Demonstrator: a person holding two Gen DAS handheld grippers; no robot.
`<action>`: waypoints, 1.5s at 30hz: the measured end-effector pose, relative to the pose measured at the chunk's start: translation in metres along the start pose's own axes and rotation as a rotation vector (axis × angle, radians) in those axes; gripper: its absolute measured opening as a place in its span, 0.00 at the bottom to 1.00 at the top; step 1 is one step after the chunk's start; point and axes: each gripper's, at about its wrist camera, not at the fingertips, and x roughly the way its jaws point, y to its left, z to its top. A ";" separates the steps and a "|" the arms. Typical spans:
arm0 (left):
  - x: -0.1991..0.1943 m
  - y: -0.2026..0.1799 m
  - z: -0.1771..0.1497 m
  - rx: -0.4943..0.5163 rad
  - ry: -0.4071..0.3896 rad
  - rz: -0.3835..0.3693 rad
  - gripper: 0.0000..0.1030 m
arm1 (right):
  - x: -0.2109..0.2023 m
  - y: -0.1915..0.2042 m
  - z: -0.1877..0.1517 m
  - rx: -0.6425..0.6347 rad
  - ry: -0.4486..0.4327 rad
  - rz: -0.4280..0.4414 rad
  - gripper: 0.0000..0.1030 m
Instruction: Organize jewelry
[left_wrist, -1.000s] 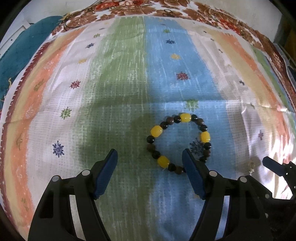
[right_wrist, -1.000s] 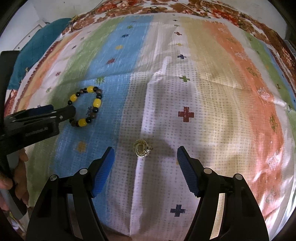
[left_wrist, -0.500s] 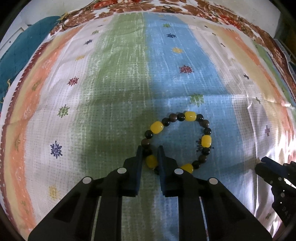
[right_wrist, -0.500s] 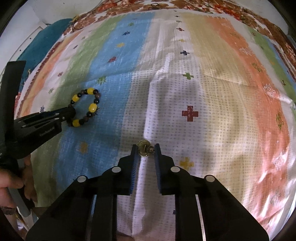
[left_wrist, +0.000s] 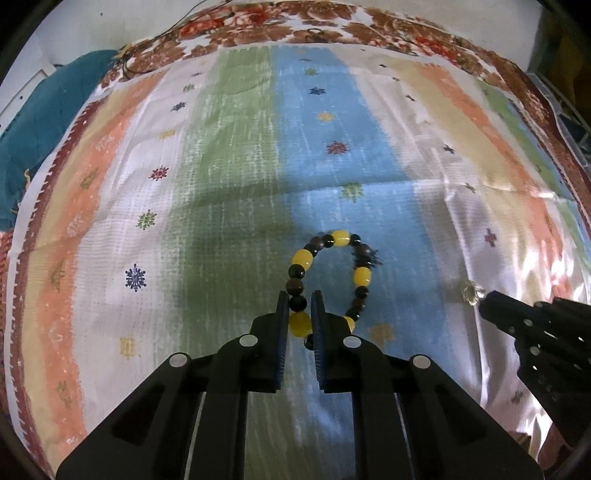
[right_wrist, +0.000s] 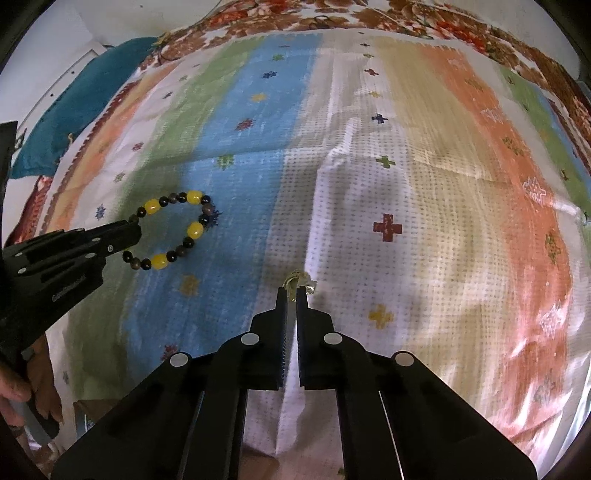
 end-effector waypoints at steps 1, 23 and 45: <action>-0.002 -0.002 -0.002 0.008 -0.002 -0.001 0.11 | -0.001 0.000 -0.001 -0.001 0.001 0.001 0.03; -0.009 0.004 -0.006 -0.005 -0.009 -0.022 0.11 | 0.004 0.006 0.004 -0.034 -0.015 -0.050 0.33; -0.004 0.003 -0.006 0.014 -0.002 -0.008 0.12 | 0.024 0.003 0.009 -0.065 0.011 -0.070 0.13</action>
